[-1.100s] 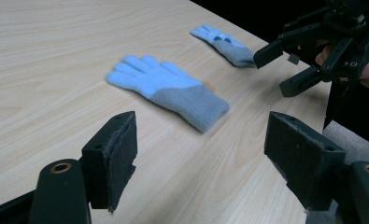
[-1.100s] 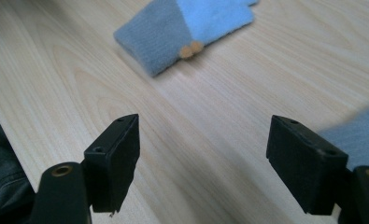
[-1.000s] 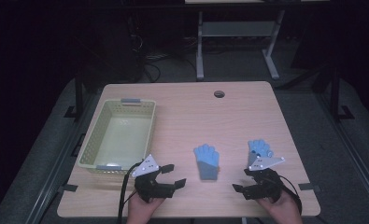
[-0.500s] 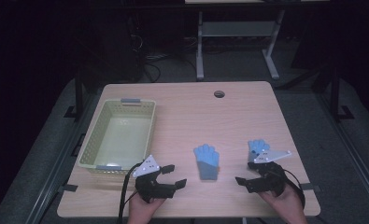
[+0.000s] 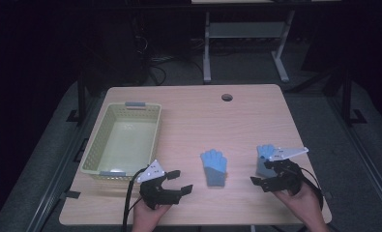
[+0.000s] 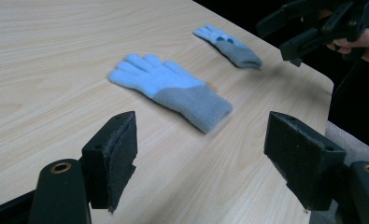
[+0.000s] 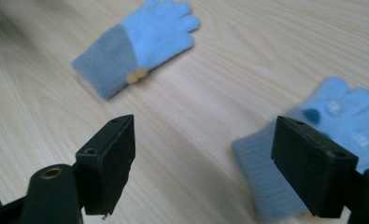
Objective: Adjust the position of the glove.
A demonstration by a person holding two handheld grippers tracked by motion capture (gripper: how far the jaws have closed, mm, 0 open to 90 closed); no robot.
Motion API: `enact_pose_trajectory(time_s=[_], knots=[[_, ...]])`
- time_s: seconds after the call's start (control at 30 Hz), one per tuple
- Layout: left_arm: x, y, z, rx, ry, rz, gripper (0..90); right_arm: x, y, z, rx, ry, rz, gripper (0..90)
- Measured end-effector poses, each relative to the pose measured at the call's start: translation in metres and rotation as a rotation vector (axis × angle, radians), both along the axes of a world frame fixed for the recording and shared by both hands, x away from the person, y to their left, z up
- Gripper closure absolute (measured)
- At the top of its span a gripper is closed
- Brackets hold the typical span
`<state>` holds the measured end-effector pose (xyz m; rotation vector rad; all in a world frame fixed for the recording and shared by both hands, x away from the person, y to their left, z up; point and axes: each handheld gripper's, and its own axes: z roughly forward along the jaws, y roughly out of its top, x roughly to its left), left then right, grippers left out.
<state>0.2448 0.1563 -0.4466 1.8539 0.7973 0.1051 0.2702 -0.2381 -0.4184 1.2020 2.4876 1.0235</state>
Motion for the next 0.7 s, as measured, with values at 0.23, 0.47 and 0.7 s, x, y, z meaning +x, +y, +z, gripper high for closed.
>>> enact_pose_trajectory(time_s=[0.23,0.47,0.7], knots=[[-0.002,-0.002,0.001,0.007,-0.008,-0.01,25.4,0.009,-0.01,0.003,-0.011,0.034,-0.019,22.1],[-0.003,-0.002,0.002,0.009,-0.011,-0.011,25.4,0.02,-0.018,0.006,-0.012,0.06,-0.043,22.3],[-0.004,-0.003,0.002,0.001,-0.011,-0.008,25.4,0.035,-0.023,0.009,-0.042,0.081,-0.078,23.7]])
